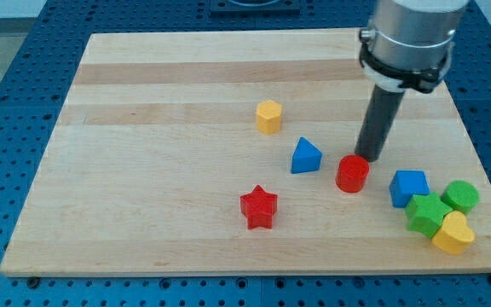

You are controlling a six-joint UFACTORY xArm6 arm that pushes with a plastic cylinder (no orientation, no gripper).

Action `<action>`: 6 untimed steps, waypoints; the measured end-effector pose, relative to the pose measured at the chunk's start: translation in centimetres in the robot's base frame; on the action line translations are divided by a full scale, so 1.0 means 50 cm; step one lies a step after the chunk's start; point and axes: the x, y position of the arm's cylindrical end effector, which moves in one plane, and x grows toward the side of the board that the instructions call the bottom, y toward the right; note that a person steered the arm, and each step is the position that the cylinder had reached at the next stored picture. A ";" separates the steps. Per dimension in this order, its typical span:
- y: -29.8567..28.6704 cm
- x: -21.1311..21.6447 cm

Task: Push the red circle to the top right of the red star

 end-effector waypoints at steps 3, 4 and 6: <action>-0.016 0.081; -0.069 0.087; -0.179 0.087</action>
